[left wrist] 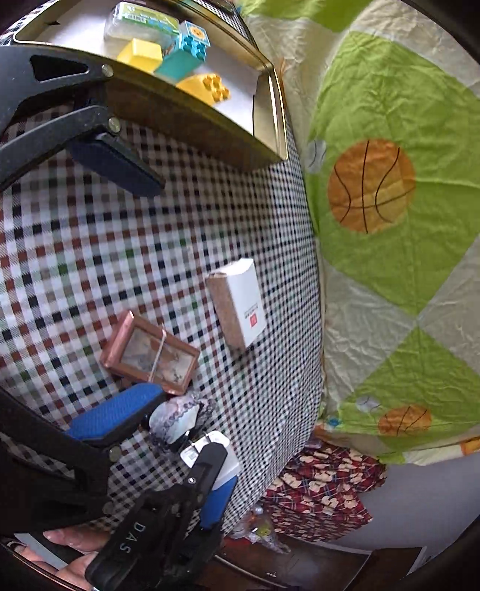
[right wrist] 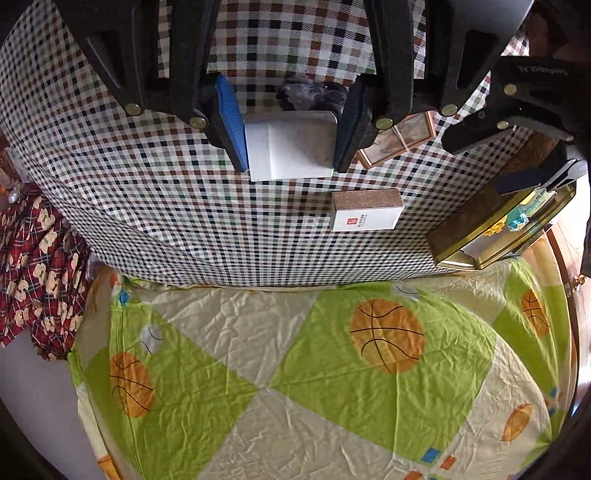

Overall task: Organize rigid objects
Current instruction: 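Grasp the white eraser with the right tool while the left reaches the brown picture frame, then close the left tool on the brown picture frame and lift it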

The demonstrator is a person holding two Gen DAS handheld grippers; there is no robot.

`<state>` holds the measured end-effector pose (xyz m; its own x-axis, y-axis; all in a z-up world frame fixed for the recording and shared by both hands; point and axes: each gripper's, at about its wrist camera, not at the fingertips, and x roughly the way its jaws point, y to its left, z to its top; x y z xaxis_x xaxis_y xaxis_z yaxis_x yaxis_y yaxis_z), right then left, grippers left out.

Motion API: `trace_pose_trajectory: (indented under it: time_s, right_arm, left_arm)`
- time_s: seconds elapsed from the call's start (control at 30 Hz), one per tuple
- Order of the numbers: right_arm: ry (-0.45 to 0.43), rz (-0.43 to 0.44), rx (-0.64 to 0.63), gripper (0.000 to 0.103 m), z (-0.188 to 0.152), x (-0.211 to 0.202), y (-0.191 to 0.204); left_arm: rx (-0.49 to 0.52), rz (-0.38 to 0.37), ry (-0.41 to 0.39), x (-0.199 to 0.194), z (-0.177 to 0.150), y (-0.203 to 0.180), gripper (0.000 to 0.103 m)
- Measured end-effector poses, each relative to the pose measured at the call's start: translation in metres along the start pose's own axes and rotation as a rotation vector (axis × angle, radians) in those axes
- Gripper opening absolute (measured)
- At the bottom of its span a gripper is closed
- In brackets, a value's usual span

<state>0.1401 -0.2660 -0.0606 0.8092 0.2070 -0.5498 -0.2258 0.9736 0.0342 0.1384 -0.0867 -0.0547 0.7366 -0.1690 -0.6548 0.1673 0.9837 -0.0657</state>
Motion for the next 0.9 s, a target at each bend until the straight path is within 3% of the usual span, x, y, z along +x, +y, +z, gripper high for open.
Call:
trace_pose_trajectory:
  time_s: [0.23,0.37,0.43,0.47,0.5,0.63,0.9]
  right_arm:
    - [0.023,0.007,0.032,0.049,-0.001,0.003,-0.009]
    - [0.028,0.001,0.030,0.049,-0.001,0.003,-0.008]
    - [0.028,0.000,0.031,0.049,-0.001,0.003,-0.008]
    - [0.028,-0.002,0.029,0.049,-0.001,0.003,-0.008]
    - [0.028,-0.004,0.028,0.049,-0.001,0.003,-0.008]
    - [0.013,-0.009,0.024,0.049,-0.001,0.000,-0.007]
    - [-0.012,0.000,0.011,0.049,-0.001,-0.005,-0.004]
  left_arm:
    - [0.091,-0.064,0.104,0.025,0.004,-0.027,0.096]
    - [0.135,-0.106,0.195,0.041,0.002,-0.036,0.073]
    - [0.160,-0.092,0.187,0.040,0.001,-0.041,0.063]
    - [0.168,-0.096,0.181,0.038,0.001,-0.042,0.050]
    - [0.173,-0.102,0.176,0.037,0.001,-0.043,0.047]
    - [0.164,-0.103,0.165,0.035,0.002,-0.041,0.046]
    - [0.114,-0.052,0.064,0.018,0.005,-0.029,0.046]
